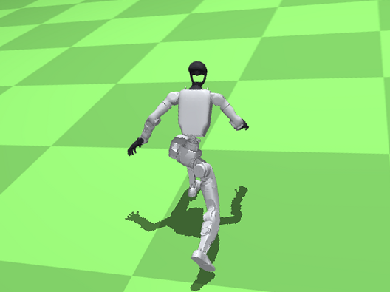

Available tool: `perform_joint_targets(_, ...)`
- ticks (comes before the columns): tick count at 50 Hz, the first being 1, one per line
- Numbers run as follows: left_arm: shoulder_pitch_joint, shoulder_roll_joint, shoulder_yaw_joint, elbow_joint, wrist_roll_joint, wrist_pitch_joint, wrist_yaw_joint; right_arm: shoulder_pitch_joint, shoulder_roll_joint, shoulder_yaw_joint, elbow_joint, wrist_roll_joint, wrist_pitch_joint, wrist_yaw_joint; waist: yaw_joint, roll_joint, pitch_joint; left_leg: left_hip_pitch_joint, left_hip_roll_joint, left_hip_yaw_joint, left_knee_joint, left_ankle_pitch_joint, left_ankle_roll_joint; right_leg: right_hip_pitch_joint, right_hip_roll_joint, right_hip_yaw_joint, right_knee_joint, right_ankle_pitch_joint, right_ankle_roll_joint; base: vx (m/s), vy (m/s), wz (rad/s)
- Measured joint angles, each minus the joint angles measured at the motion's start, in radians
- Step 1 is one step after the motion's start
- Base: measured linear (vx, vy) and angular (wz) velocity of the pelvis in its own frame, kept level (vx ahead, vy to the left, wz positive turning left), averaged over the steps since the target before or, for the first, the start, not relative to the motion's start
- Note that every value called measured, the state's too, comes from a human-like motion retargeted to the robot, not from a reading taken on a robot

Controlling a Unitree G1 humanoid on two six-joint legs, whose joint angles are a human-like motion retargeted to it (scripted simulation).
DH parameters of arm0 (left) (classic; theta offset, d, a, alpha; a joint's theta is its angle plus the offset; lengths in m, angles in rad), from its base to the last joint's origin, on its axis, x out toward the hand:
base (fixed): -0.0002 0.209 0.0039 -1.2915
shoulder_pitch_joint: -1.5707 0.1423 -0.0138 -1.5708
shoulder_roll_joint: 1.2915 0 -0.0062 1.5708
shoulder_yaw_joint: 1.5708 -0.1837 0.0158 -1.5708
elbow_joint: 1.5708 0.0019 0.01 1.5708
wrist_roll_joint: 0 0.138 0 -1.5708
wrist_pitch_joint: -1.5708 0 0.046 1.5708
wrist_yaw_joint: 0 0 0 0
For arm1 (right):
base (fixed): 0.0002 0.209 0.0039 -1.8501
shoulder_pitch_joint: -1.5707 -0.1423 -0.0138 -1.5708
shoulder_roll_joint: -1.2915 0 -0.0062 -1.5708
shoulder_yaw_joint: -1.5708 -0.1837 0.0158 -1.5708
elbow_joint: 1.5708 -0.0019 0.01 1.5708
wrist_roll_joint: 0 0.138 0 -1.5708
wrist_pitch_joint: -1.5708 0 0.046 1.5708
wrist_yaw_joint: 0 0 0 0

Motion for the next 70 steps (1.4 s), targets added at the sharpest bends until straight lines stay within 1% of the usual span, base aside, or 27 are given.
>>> perform_joint_targets(5,0.000,0.035,0.106,0.298,-0.082,0.084,-0.224,-0.326,0.297,0.069,0.218,0.021,0.033,-0.144,0.027,0.034,0.027,-0.047,0.050,-0.004,0.003,0.043,0.026,-0.031,-0.044,0.062,-0.050,-0.154,0.000,-0.20,-0.06,-0.52)
perform_joint_targets(8,-0.012,0.103,0.176,0.382,-0.125,0.083,-0.228,-0.259,0.409,0.075,0.136,-0.014,0.002,-0.121,0.083,-0.015,0.024,-0.024,0.070,0.003,-0.101,0.088,0.036,-0.037,-0.074,0.000,-0.219,-0.169,0.009,-0.09,-0.21,-0.49)
perform_joint_targets(10,-0.006,0.149,0.209,0.397,-0.125,0.060,-0.162,-0.083,0.411,0.072,0.008,-0.079,-0.019,-0.062,0.115,-0.067,0.000,0.005,0.065,0.009,-0.205,0.130,0.043,-0.040,-0.056,-0.014,-0.355,-0.098,0.045,0.04,-0.26,-0.14)
perform_joint_targets(13,0.060,0.147,0.232,0.360,-0.085,0.018,-0.017,0.350,0.343,0.003,-0.181,-0.122,-0.058,-0.021,0.110,-0.112,-0.074,0.104,0.022,0.007,-0.463,0.223,0.040,-0.061,0.042,0.048,-0.534,0.173,0.137,0.11,-0.29,0.06)
perform_joint_targets(15,0.128,0.093,0.246,0.319,-0.061,0.002,0.035,0.600,0.299,-0.069,-0.197,-0.082,-0.080,0.003,0.086,-0.060,-0.118,0.242,0.011,-0.076,-0.728,0.334,-0.011,-0.050,0.205,0.084,-0.632,0.405,0.167,0.15,-0.49,-0.42)
perform_joint_targets(17,0.175,0.003,0.248,0.304,-0.074,0.016,-0.003,0.712,0.275,-0.124,-0.097,-0.028,-0.061,0.078,0.070,0.016,-0.129,0.473,0.022,-0.131,-1.108,0.502,-0.062,-0.059,0.322,0.059,-0.683,0.564,0.167,0.09,-0.31,-0.94)
perform_joint_targets(18,0.188,-0.052,0.249,0.313,-0.064,0.037,-0.053,0.733,0.266,-0.144,-0.030,-0.008,-0.048,0.111,0.067,0.042,-0.119,0.618,0.008,-0.103,-1.313,0.579,-0.068,-0.076,0.311,0.038,-0.697,0.582,0.165,0.03,-0.04,-1.06)
perform_joint_targets(20,0.170,-0.140,0.254,0.372,-0.017,0.070,-0.190,0.711,0.278,-0.157,0.116,0.019,-0.031,0.139,0.062,0.123,-0.078,0.883,0.044,-0.074,-1.607,0.607,-0.164,-0.092,0.366,-0.110,-0.723,0.496,0.126,0.00,-0.17,-0.76)
perform_joint_targets(22,0.074,-0.187,0.223,0.470,-0.020,0.076,-0.284,0.619,0.299,-0.125,0.264,0.054,-0.016,0.142,0.014,0.145,-0.033,1.025,0.027,-0.010,-1.666,0.470,-0.239,-0.152,0.420,-0.254,-0.799,0.385,0.167,-0.12,-0.53,0.49)
perform_joint_targets(25,-0.094,-0.202,0.115,0.576,-0.020,0.067,-0.320,0.490,0.311,-0.040,0.436,0.103,-0.011,0.162,-0.126,0.133,-0.044,1.032,-0.039,-0.046,-1.496,0.308,-0.251,-0.370,0.542,-0.378,-0.928,0.282,0.167,-0.21,-0.74,2.02)
perform_joint_targets(27,-0.173,-0.205,0.065,0.552,0.010,0.058,-0.267,0.466,0.313,-0.023,0.477,0.103,-0.007,0.179,-0.222,0.117,-0.051,1.016,-0.152,-0.107,-1.251,0.223,-0.227,-0.511,0.505,-0.394,-0.976,0.205,0.167,-0.12,-0.39,2.73)
perform_joint_targets(30,-0.247,-0.218,0.010,0.378,-0.121,0.027,-0.115,0.485,0.294,-0.036,0.481,0.130,0.015,0.208,-0.335,0.143,-0.048,1.047,-0.254,-0.174,-0.891,0.138,-0.199,-0.673,0.462,-0.364,-1.000,0.155,0.167,-0.09,-0.23,2.47)
perform_joint_targets(32,-0.270,-0.239,-0.002,0.201,-0.198,-0.002,-0.033,0.521,0.271,-0.074,0.468,0.168,0.011,0.195,-0.395,0.188,-0.034,1.133,-0.296,-0.185,-0.723,0.131,-0.141,-0.725,0.395,-0.377,-0.956,0.209,0.156,-0.12,0.07,1.97)
perform_joint_targets(35,-0.337,-0.260,-0.010,-0.064,-0.269,-0.036,0.084,0.518,0.224,-0.105,0.472,0.225,-0.007,0.158,-0.402,0.324,-0.018,1.201,-0.226,-0.257,-0.528,0.162,-0.096,-0.930,0.441,-0.422,-0.679,0.274,0.035,-0.31,-0.04,0.36)
perform_joint_targets(38,-0.445,-0.264,-0.048,-0.244,-0.259,-0.064,0.149,0.464,0.188,-0.089,0.506,0.240,-0.015,0.120,-0.415,0.448,0.058,1.307,-0.179,-0.405,-0.568,0.200,-0.159,-1.141,0.468,-0.511,-0.298,0.182,-0.035,-0.46,-0.13,0.00)
perform_joint_targets(40,-0.531,-0.269,-0.086,-0.332,-0.242,-0.079,0.165,0.409,0.165,-0.066,0.535,0.243,-0.014,0.110,-0.477,0.503,0.142,1.369,-0.129,-0.454,-0.649,0.139,-0.157,-1.199,0.432,-0.579,-0.165,0.139,-0.031,-0.55,-0.09,1.14)
perform_joint_targets(42,-0.608,-0.275,-0.123,-0.400,-0.209,-0.086,0.150,0.362,0.147,-0.045,0.563,0.229,-0.006,0.126,-0.547,0.536,0.208,1.400,-0.045,-0.404,-0.717,-0.022,-0.100,-1.236,0.370,-0.634,-0.094,0.136,0.006,-0.58,-0.03,1.53)
perform_joint_targets(45,-0.660,-0.294,-0.182,-0.487,-0.108,-0.080,0.092,0.336,0.124,-0.028,0.604,0.171,0.009,0.170,-0.605,0.571,0.214,1.431,0.062,-0.241,-0.829,-0.255,-0.014,-1.322,0.265,-0.673,-0.013,0.161,0.055,-0.53,0.03,1.36)
perform_joint_targets(48,-0.651,-0.321,-0.232,-0.549,0.005,-0.080,0.044,0.298,0.093,-0.028,0.671,0.069,0.028,0.211,-0.617,0.599,0.214,1.448,0.104,-0.167,-0.852,-0.388,-0.004,-1.371,0.188,-0.671,0.049,0.180,0.082,-0.45,0.07,0.90)
perform_joint_targets(51,-0.630,-0.308,-0.300,-0.533,0.036,-0.075,-0.004,0.230,0.057,-0.011,0.757,0.006,0.059,0.249,-0.593,0.618,0.214,1.373,0.105,-0.211,-0.666,-0.432,-0.009,-1.385,0.152,-0.637,0.080,0.206,0.093,-0.36,0.09,0.41)
perform_joint_targets(55,-0.624,-0.153,-0.400,-0.424,0.077,-0.047,-0.158,0.170,-0.023,0.052,0.763,0.028,0.072,0.286,-0.559,0.613,0.214,1.357,0.075,-0.262,-0.436,-0.386,-0.004,-1.349,0.116,-0.574,0.139,0.213,0.087,-0.20,0.06,0.17)
perform_joint_targets(58,-0.601,0.103,-0.453,-0.368,0.120,-0.073,-0.206,0.254,-0.074,0.052,0.539,0.095,0.025,0.239,-0.604,0.542,0.207,1.511,0.032,-0.292,-0.496,-0.375,-0.048,-1.246,0.055,-0.551,0.196,0.195,0.106,0.01,-0.02,0.53)
perform_joint_targets(61,-0.538,0.354,-0.435,-0.281,0.066,-0.112,-0.132,0.467,-0.074,-0.062,0.206,0.163,-0.042,0.219,-0.676,0.450,0.126,1.605,-0.016,-0.341,-0.665,-0.268,-0.121,-1.116,0.037,-0.595,0.098,0.256,0.123,0.04,-0.09,0.55)
perform_joint_targets(63,-0.473,0.459,-0.372,-0.183,0.013,-0.123,-0.104,0.658,-0.048,-0.179,-0.012,0.201,-0.066,0.247,-0.723,0.406,0.047,1.620,-0.061,-0.380,-0.811,-0.094,-0.153,-0.990,0.101,-0.646,-0.157,0.387,0.137,-0.05,-0.10,0.20)
perform_joint_targets(66,-0.343,0.498,-0.230,-0.043,-0.010,-0.106,-0.147,0.895,0.016,-0.291,-0.172,0.198,-0.069,0.285,-0.779,0.334,-0.022,1.693,-0.127,-0.416,-1.075,0.275,-0.203,-0.692,0.278,-0.632,-0.751,0.649,0.167,-0.17,-0.29,-0.22)
perform_joint_targets(68,-0.242,0.475,-0.139,0.008,0.016,-0.093,-0.195,0.967,0.059,-0.283,-0.148,0.152,-0.043,0.305,-0.743,0.299,-0.049,1.730,-0.151,-0.410,-1.225,0.424,-0.277,-0.563,0.398,-0.562,-0.939,0.658,0.167,-0.35,-0.50,-1.53)
perform_joint_targets(70,-0.134,0.428,-0.067,0.022,0.002,-0.089,-0.239,0.957,0.099,-0.198,-0.019,0.115,0.007,0.346,-0.654,0.296,-0.096,1.698,-0.213,-0.403,-1.321,0.418,-0.297,-0.471,0.459,-0.468,-0.966,0.556,0.167,-0.28,0.04,-2.05)
